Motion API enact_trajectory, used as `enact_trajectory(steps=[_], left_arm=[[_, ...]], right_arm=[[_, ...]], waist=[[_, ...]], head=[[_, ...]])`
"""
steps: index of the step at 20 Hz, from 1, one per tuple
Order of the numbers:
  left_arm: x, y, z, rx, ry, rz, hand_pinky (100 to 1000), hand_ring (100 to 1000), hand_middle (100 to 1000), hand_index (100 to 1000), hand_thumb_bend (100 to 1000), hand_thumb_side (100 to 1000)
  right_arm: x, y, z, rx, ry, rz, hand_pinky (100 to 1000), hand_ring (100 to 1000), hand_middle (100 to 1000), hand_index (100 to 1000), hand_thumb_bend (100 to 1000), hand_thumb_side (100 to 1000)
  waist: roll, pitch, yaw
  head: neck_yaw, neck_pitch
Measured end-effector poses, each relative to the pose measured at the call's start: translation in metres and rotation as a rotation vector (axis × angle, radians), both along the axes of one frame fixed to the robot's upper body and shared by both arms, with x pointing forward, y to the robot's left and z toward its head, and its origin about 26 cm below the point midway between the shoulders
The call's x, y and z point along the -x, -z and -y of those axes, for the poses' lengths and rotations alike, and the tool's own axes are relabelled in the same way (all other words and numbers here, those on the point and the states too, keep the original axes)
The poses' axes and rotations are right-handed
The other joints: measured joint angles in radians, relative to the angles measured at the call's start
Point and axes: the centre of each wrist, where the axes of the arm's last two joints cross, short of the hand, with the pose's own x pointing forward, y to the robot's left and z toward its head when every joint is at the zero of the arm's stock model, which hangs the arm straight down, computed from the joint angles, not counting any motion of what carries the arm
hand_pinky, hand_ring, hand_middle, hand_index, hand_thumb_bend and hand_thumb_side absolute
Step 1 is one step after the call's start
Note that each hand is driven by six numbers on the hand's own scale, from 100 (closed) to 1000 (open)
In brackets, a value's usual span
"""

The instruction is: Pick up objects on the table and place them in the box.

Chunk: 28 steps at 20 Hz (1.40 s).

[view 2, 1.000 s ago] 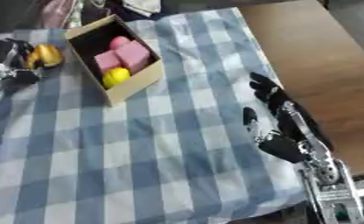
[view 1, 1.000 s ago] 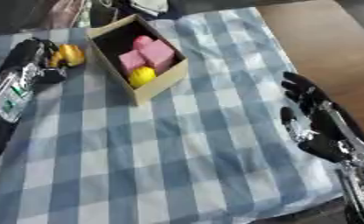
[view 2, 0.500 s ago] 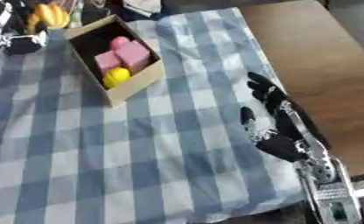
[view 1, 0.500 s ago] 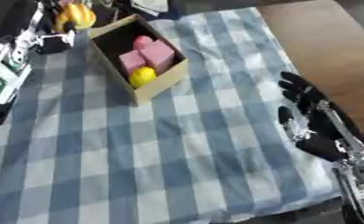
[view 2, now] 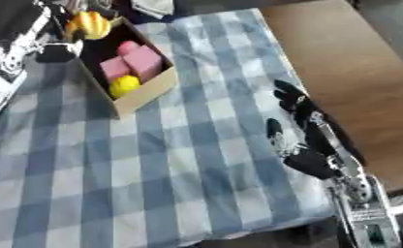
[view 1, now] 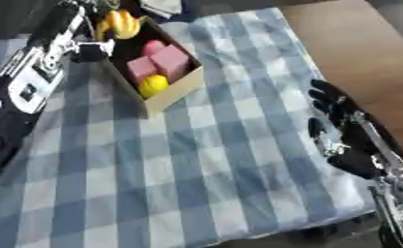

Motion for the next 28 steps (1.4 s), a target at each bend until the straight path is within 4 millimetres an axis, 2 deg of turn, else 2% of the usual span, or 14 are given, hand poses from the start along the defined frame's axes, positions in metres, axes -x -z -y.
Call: enact_trajectory(steps=[1,4,6,8,11,13,14,18,22,25,28], left_arm=[[-0.001,0.004,0.001,-0.004,0.004,-0.012,670,614,656,814,100,218],[-0.002,0.009,0.001,-0.022,0.009,-0.034,712,676,743,874,152,456],[-0.002,0.009,0.001,-0.034,0.016,-0.038,740,718,787,895,195,539],[-0.002,0.010,0.001,-0.042,0.022,-0.049,753,738,811,905,206,574],[0.001,0.010,-0.003,-0.051,0.013,-0.062,755,741,816,908,195,577],[0.004,0.007,-0.009,-0.049,0.000,-0.058,744,720,790,889,156,552],[0.006,0.005,-0.012,-0.042,-0.009,-0.053,729,687,759,870,100,532],[0.023,-0.004,-0.026,0.052,-0.014,0.001,715,652,715,842,100,532],[0.054,-0.020,-0.036,0.191,0.057,0.102,711,651,707,836,100,511],[0.085,-0.031,-0.035,0.283,0.134,0.186,708,650,702,834,100,519],[0.117,-0.034,-0.031,0.376,0.191,0.246,704,644,693,830,100,542]], right_arm=[[0.000,0.000,0.000,-0.001,-0.001,0.000,1000,1000,1000,1000,100,370],[0.000,0.000,-0.002,-0.009,-0.004,-0.001,1000,1000,1000,1000,100,370],[0.000,0.000,-0.002,-0.011,-0.005,-0.001,1000,1000,1000,1000,100,370],[0.000,0.000,-0.002,-0.012,-0.005,-0.001,1000,1000,1000,1000,100,372],[0.000,0.000,-0.002,-0.012,-0.005,-0.001,1000,1000,1000,1000,100,373],[0.000,0.000,-0.002,-0.012,-0.005,-0.001,1000,1000,1000,1000,100,372],[0.000,0.000,-0.002,-0.012,-0.004,-0.001,1000,1000,1000,1000,100,374],[0.001,0.003,0.001,-0.015,0.008,-0.009,1000,1000,1000,1000,100,368],[0.003,0.005,0.005,-0.016,0.024,-0.014,1000,1000,1000,1000,100,372],[0.003,0.005,0.009,-0.013,0.037,-0.011,1000,1000,1000,1000,100,382],[0.002,0.005,0.012,-0.014,0.050,-0.006,1000,1000,1000,1000,100,392]], waist=[[0.000,0.000,0.000],[0.000,0.000,-0.001],[0.000,0.000,0.001],[0.000,0.000,0.005],[0.000,0.000,0.012],[0.000,0.000,0.020],[0.000,0.000,0.024],[0.000,-0.003,0.053],[0.000,-0.008,0.082],[0.000,-0.016,0.106],[-0.001,-0.022,0.129]], head=[[0.001,0.000],[0.002,0.000],[0.002,0.000],[0.001,0.000],[-0.002,0.000],[-0.005,0.000],[-0.007,0.000],[-0.020,0.000],[-0.031,0.001],[-0.036,0.004],[-0.040,0.010]])
